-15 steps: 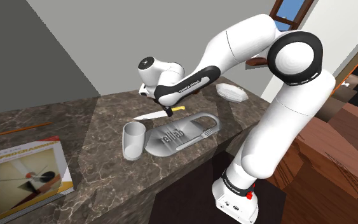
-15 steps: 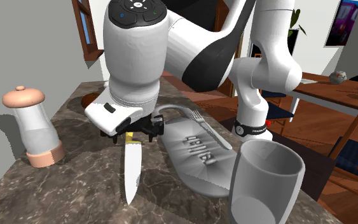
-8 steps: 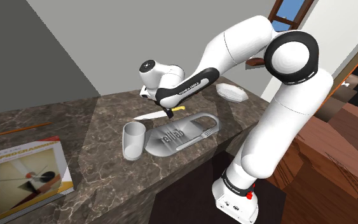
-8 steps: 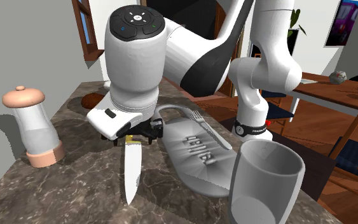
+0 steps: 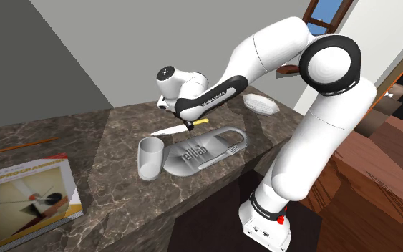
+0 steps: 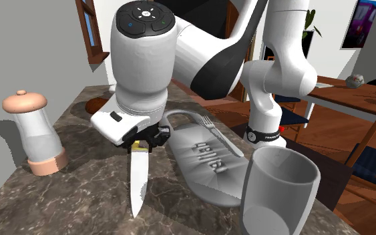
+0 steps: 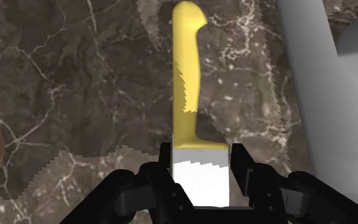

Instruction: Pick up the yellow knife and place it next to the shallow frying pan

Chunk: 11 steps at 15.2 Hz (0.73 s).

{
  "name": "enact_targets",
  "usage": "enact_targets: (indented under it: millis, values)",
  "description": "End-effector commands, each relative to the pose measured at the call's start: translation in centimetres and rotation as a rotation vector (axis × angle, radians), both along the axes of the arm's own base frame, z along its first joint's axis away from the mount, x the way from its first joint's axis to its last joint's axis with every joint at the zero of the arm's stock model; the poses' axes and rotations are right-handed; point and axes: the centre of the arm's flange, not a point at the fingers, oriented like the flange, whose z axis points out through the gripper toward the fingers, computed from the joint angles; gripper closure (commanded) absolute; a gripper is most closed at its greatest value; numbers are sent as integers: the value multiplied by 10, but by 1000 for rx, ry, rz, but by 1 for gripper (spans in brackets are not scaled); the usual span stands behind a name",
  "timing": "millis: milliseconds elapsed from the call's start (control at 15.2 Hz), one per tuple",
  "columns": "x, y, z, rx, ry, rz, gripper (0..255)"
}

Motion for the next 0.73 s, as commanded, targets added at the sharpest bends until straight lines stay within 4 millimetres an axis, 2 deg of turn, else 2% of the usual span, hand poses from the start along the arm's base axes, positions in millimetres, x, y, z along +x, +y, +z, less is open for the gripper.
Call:
enact_targets:
  millis: [0,264,660]
  values:
    - [-1,-1,-5,2,5,-2,255]
    - [0,-3,-5,2,5,-2,255]
    - [0,-3,27,2,5,-2,255]
